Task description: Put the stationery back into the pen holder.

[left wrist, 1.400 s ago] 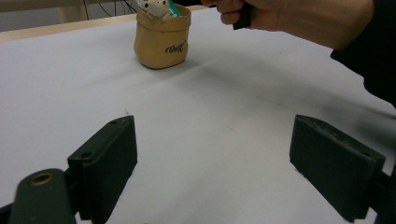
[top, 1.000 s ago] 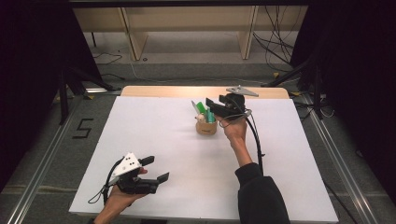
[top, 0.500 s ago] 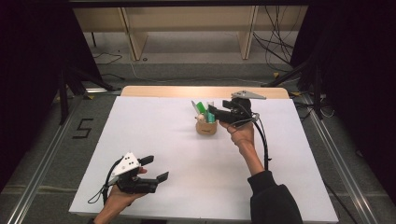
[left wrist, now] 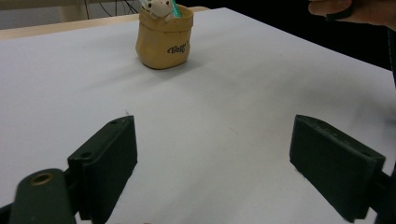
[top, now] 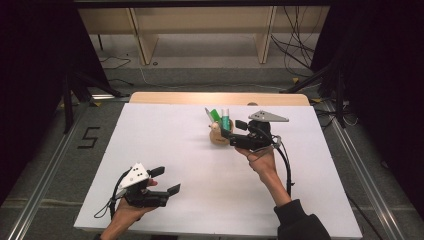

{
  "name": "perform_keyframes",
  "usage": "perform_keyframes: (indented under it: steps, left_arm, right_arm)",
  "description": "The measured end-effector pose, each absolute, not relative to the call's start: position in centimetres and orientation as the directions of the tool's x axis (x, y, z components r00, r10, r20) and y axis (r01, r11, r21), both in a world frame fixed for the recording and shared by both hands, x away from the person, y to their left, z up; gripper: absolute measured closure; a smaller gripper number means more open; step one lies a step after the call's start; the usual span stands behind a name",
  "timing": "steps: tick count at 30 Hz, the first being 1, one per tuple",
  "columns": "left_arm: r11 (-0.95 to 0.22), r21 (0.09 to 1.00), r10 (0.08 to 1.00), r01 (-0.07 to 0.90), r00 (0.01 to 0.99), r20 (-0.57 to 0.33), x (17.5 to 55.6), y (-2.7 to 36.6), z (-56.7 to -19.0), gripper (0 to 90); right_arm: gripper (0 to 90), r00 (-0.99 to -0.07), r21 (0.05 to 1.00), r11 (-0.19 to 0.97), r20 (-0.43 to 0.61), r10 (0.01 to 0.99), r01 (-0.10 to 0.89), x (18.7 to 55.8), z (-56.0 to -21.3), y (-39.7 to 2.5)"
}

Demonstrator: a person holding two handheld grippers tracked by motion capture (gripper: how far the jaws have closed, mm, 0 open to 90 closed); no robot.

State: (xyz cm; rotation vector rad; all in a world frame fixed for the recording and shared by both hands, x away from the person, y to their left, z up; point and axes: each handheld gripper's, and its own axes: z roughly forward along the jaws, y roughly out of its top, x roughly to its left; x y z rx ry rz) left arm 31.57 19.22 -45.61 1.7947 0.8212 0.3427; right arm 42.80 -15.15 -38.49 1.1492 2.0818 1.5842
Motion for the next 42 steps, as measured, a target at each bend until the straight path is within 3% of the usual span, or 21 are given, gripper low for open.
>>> perform_keyframes:
  steps: [42]
  left_arm:
    - [-0.183,0.915,0.646,0.358,0.746,-0.163,31.4,19.4,-45.4,14.0]
  right_arm:
    - [27.8,-0.72,0.916,0.138,0.196,0.665,0.377,35.2,-41.5,-17.5]
